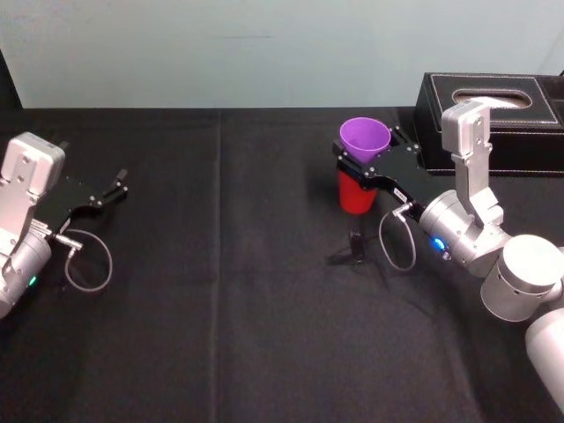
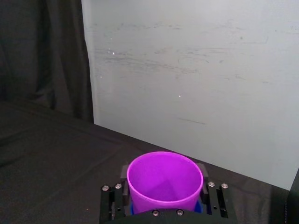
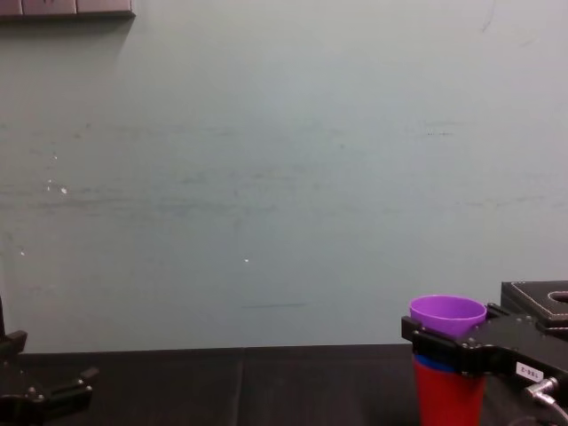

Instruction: Stack the three plastic cups sequentially using one hand.

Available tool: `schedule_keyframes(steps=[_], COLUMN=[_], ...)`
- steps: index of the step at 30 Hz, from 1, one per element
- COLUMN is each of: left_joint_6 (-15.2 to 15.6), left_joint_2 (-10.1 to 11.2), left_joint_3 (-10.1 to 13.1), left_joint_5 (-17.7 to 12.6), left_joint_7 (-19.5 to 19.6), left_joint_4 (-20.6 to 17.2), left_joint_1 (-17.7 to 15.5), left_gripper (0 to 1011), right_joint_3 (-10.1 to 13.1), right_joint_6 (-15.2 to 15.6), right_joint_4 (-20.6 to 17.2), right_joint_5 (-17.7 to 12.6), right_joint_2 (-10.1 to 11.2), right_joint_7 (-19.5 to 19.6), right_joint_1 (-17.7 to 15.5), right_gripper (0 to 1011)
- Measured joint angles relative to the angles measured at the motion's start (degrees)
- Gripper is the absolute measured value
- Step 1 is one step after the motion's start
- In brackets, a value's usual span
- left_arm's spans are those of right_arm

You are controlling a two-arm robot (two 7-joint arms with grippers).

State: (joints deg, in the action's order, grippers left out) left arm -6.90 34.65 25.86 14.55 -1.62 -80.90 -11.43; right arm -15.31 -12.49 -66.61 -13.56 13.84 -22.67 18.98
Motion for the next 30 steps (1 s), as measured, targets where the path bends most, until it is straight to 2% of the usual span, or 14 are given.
schedule_keyframes(steps=[8,16,25,30], left_joint_6=[0.0,0.0,0.0,0.0], left_joint_2=[0.0,0.0,0.0,0.0], left_joint_3=[0.0,0.0,0.0,0.0], left_joint_5=[0.0,0.0,0.0,0.0], left_joint_7=[0.0,0.0,0.0,0.0], left_joint_4=[0.0,0.0,0.0,0.0], left_joint_1=[0.0,0.0,0.0,0.0], left_gripper=[1004,1005,1005,1005], right_joint_3=[0.0,0.0,1.2,1.6], right_joint_6=[0.0,0.1,1.1,1.6], right_joint_4=[0.0,-1.4,-8.4,-13.0], right_joint_5=[0.0,0.1,-0.6,-0.6], right_joint_2=[0.0,0.4,2.3,3.7], right_joint_7=[0.0,0.1,0.6,1.2], right_joint_1=[0.0,-0.8,-5.0,-8.9], right_gripper=[1004,1004,1004,1004])
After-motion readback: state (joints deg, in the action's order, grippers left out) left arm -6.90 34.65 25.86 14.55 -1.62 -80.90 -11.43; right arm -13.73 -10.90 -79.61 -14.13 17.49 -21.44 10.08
